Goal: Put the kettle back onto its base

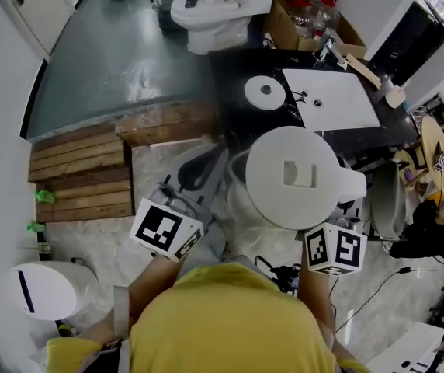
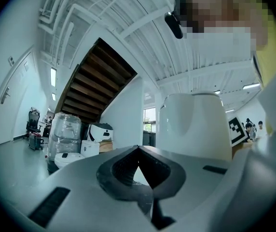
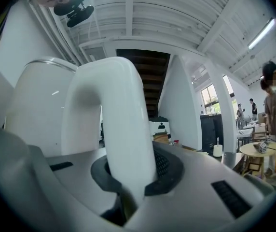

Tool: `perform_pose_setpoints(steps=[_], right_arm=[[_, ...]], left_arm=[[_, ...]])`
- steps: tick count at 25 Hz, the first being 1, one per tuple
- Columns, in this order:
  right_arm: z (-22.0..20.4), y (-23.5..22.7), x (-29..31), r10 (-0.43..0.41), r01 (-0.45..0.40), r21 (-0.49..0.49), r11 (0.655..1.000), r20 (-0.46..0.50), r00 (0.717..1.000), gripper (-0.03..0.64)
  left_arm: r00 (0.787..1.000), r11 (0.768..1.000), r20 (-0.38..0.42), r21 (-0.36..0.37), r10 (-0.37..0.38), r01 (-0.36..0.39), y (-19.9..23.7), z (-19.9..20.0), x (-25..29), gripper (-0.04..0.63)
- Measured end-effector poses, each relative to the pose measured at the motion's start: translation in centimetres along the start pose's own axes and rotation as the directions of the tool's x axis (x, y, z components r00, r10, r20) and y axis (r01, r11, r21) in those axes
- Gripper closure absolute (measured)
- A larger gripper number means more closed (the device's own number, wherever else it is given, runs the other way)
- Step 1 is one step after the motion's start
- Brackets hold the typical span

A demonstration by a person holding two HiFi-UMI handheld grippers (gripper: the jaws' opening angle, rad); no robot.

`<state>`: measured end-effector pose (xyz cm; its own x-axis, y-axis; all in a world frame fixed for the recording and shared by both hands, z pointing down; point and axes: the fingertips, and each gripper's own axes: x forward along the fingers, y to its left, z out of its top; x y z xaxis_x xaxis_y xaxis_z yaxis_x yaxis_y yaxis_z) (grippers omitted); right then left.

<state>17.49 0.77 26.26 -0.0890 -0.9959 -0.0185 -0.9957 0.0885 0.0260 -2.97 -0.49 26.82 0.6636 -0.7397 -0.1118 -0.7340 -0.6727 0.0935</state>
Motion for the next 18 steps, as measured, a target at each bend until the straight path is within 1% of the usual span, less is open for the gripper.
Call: perform_pose_setpoints(steps=[6,12,18], right_arm=[[0.6,0.5,4.1,-0.039,0.039,0.002,0.999,0.030,0.999,0.572],[0.9,0.9,6.7,-0.100,0.100,-0.003,0.995,0.043,0.994,0.573],[0.6,0.2,8.5,-0.133,0.134,-0.015,0.991,0.031,0.991,0.572]], left_arm=[[0.998,0.998,0.007,0.005,-0.060,0.060,3.4,0.3,3.2,0.586],[0.991,0.991,0.005,0.005,-0.135,0.135,5.8,0.3,5.7,0.586],[0.987,0.987,-0.010,-0.018,-0.162,0.162,7.3,-0.5,7.5,0.586]])
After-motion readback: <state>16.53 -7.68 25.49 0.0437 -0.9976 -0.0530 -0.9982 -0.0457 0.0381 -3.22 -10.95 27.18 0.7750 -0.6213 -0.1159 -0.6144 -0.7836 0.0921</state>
